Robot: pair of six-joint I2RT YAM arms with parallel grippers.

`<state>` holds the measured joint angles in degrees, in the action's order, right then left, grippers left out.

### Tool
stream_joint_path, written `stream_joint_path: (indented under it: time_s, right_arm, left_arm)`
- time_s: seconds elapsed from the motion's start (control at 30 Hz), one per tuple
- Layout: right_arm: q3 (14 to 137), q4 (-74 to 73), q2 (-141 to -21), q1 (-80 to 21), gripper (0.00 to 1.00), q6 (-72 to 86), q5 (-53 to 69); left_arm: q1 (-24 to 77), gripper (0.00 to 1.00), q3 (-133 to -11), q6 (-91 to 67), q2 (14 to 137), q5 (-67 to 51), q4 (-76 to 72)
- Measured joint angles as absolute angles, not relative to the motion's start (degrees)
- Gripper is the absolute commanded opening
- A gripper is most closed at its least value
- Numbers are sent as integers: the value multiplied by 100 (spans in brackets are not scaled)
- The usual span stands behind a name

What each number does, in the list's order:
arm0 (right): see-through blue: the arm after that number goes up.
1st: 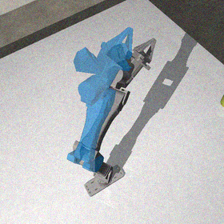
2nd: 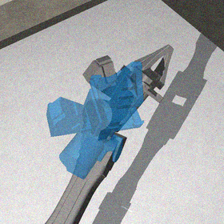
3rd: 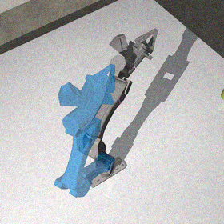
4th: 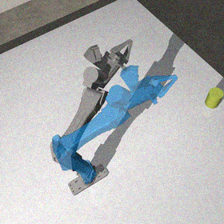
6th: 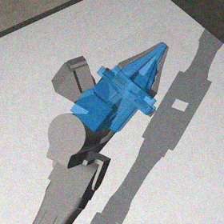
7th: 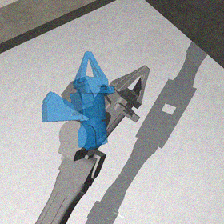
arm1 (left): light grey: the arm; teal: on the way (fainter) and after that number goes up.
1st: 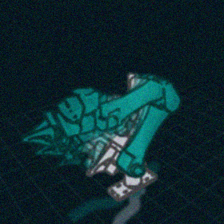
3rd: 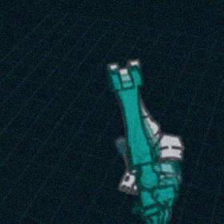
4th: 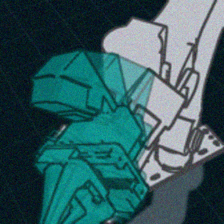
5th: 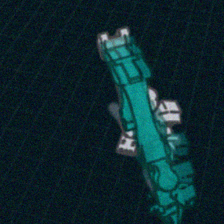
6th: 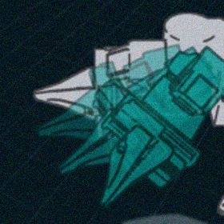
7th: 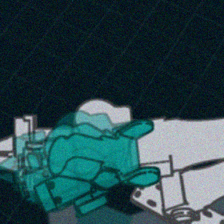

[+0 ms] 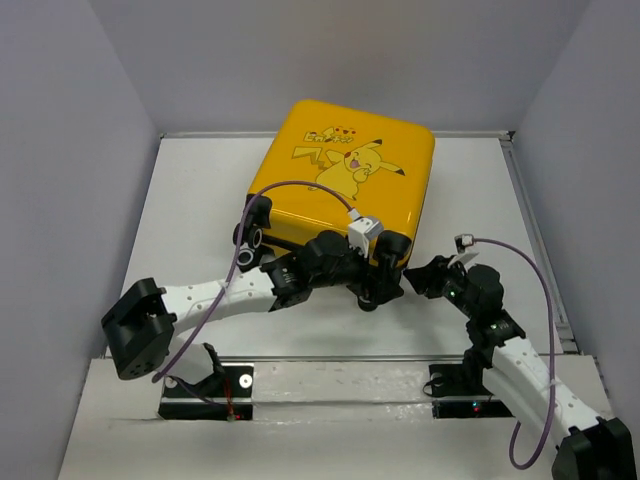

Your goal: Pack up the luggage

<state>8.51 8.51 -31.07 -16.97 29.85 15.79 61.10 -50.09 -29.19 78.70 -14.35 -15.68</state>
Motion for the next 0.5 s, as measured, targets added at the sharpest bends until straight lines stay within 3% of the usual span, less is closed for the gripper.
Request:
stream_joint_path:
  time_s: [0.07,0.33,0.5]
  right_arm:
    - [851,862,-3398,-1697,30,2961,1575]
    - [851,1061,-3599,-1697,46,2897,1570]
    - [851,1284,-3750,-1697,47,2827,1688]
  left_arm:
    - [6108,99,-5092,-2906,7999,-1435,-1590]
    - [6121,93,-5168,-2899,8252,-1520,-1756]
    - [6141,94,-5168,-3022,8274,-1496,-1870]
